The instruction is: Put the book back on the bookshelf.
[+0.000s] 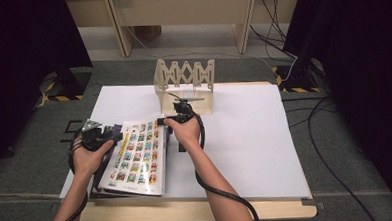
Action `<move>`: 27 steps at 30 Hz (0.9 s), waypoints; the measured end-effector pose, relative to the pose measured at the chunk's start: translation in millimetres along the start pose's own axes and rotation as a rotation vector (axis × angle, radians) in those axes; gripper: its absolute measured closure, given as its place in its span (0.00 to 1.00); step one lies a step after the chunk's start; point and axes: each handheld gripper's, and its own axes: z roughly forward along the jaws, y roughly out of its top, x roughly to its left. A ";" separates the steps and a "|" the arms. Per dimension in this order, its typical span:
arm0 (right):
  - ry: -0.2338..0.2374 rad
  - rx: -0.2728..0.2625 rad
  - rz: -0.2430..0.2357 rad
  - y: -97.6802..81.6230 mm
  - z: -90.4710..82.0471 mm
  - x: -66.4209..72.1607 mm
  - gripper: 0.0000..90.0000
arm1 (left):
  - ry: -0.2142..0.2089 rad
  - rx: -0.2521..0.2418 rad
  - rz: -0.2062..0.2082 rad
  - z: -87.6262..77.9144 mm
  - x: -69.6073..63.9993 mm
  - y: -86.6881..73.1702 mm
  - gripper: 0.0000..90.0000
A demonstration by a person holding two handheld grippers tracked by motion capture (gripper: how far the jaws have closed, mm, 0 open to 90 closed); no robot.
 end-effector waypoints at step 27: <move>-0.008 -0.101 -0.092 12.7 -43.5 25.4 0.82 | 0.042 -0.059 -0.037 -18.2 13.5 -14.2 0.53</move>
